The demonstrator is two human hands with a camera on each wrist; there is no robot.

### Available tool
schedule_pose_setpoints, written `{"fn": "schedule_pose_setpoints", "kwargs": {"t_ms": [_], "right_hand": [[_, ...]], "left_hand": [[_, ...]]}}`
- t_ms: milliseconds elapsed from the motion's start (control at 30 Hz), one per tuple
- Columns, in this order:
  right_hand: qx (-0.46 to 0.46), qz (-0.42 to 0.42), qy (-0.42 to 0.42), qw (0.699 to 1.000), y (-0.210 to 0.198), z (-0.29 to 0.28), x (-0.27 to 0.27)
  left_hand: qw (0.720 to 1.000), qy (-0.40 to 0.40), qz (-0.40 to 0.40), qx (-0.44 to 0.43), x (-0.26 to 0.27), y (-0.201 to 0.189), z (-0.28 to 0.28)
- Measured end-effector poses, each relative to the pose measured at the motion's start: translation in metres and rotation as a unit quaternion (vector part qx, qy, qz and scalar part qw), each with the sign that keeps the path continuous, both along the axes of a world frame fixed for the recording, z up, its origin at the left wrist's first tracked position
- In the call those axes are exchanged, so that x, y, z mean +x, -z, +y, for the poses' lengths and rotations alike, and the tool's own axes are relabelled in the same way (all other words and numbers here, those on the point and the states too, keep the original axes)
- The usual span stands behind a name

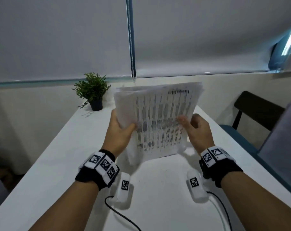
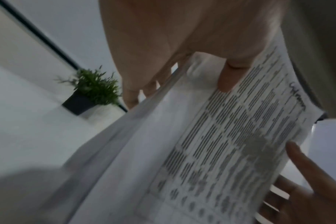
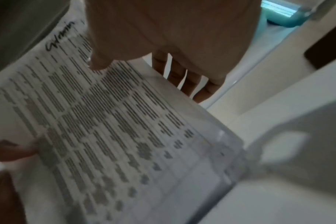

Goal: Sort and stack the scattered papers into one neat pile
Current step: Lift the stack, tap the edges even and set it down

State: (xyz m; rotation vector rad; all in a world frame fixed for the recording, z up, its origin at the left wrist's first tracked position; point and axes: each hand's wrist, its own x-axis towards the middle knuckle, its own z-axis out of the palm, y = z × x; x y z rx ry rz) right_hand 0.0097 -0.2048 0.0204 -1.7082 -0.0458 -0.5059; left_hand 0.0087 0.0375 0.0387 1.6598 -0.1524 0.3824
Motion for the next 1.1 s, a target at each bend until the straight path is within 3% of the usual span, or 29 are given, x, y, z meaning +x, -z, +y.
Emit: {"fn": "schedule_pose_setpoints", "kwargs": {"t_ms": [300, 533, 667, 833, 1000, 1100], "right_hand": [[0.091, -0.011, -0.001, 0.996, 0.001, 0.026, 0.001], [0.027, -0.040, 0.035, 0.998, -0.022, 0.032, 0.004], [0.024, -0.004, 0.000, 1.000, -0.010, 0.030, -0.003], [0.011, 0.048, -0.030, 0.998, 0.002, 0.025, -0.008], [0.009, 0.026, -0.039, 0.999, -0.001, 0.025, -0.008], [-0.012, 0.071, -0.052, 0.996, 0.010, 0.025, -0.007]], "left_hand": [[0.997, -0.052, -0.010, -0.055, 0.003, 0.005, -0.020], [0.993, -0.104, -0.048, -0.017, 0.003, -0.013, -0.027], [0.991, -0.128, -0.009, -0.023, -0.004, -0.001, -0.019], [0.992, -0.119, -0.035, 0.018, -0.003, 0.001, -0.013], [0.993, -0.107, -0.042, 0.009, 0.000, 0.002, -0.010], [0.996, -0.093, -0.001, 0.005, 0.002, 0.016, -0.008]]}}
